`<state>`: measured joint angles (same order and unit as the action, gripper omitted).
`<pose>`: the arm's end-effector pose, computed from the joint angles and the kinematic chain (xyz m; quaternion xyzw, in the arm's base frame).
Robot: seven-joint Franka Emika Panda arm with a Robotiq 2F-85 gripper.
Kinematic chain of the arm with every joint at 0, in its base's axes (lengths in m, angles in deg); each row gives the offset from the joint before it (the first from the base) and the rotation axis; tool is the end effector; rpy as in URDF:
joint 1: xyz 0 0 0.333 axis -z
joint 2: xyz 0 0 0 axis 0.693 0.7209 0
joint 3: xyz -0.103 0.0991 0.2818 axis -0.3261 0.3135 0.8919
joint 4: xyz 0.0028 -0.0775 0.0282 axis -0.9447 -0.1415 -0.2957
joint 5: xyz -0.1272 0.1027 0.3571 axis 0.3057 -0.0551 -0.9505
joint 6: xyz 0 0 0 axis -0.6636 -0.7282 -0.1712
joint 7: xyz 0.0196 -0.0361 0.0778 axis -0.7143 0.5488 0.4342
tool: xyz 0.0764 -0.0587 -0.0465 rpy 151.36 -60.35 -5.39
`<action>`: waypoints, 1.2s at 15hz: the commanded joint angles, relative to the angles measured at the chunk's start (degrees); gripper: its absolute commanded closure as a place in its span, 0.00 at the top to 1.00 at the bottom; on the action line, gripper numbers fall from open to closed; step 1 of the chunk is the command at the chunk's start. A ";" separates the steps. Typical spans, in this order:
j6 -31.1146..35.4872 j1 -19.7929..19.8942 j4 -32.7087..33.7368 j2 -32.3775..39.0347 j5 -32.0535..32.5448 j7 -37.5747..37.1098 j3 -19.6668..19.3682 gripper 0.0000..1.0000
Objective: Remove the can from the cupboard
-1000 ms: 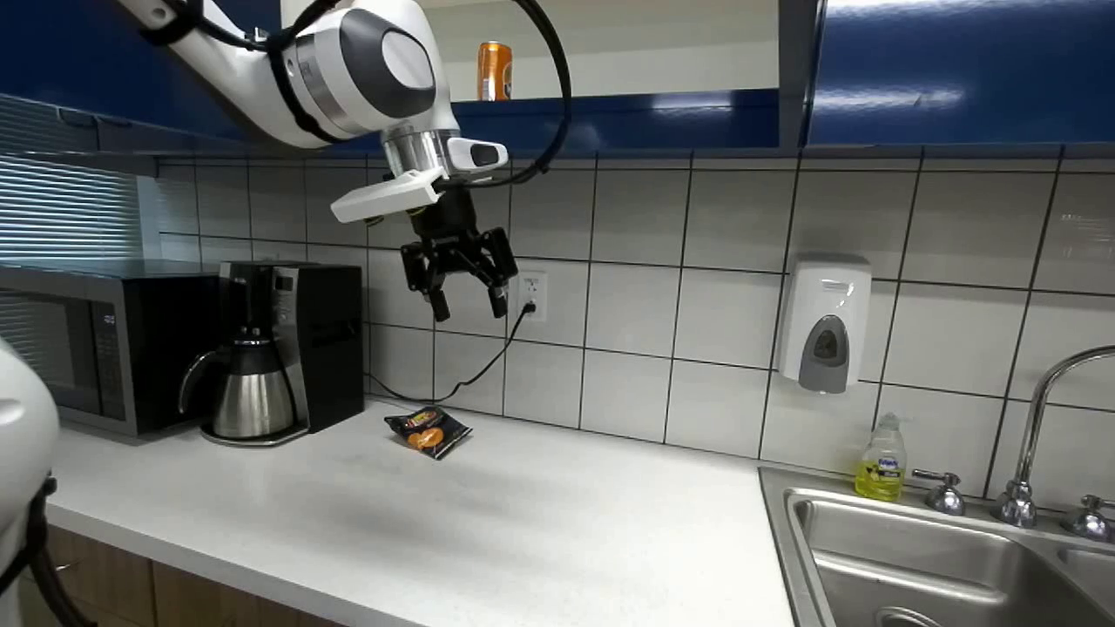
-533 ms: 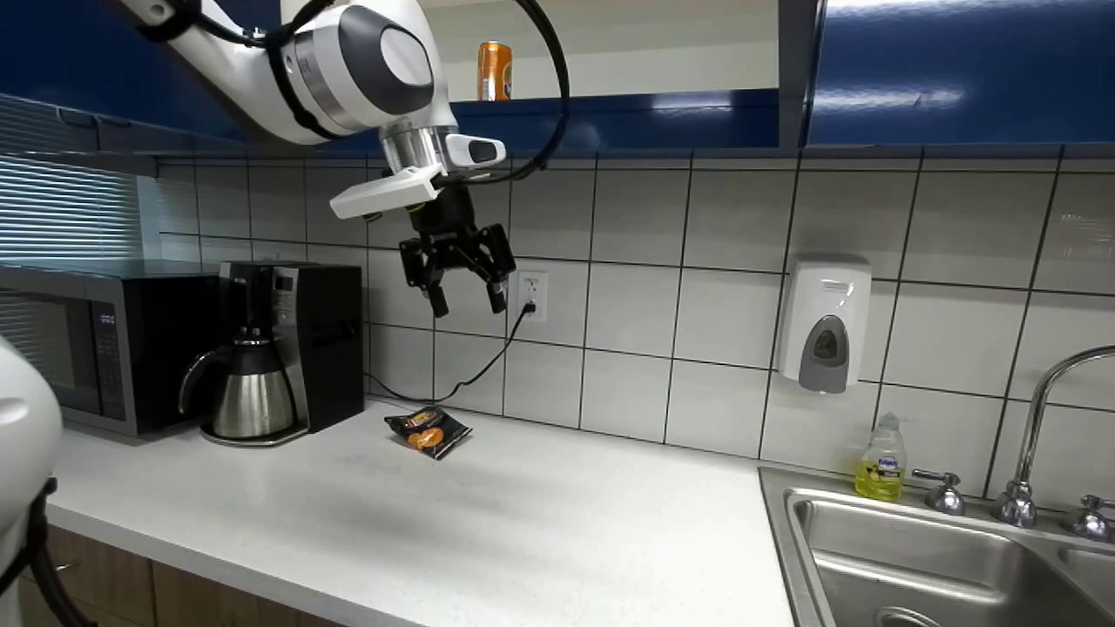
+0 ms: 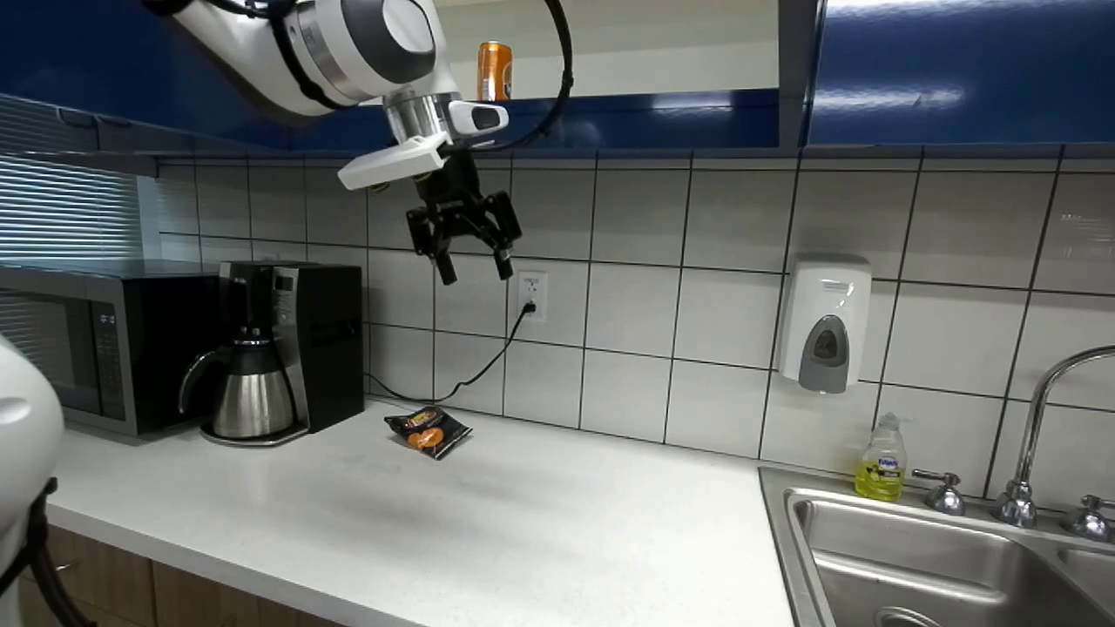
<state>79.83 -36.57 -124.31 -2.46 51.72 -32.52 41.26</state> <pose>0.4193 -0.0567 0.5200 0.9808 -0.0573 0.1565 0.1016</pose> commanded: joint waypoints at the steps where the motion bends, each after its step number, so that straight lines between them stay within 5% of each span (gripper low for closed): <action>1: -2.20 -0.40 4.74 0.89 -1.01 -1.33 0.34 1.00; 18: -6.74 -2.51 21.45 1.49 -3.65 -2.72 1.78 1.00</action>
<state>76.17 -39.05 -106.93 -1.90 48.78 -33.64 42.51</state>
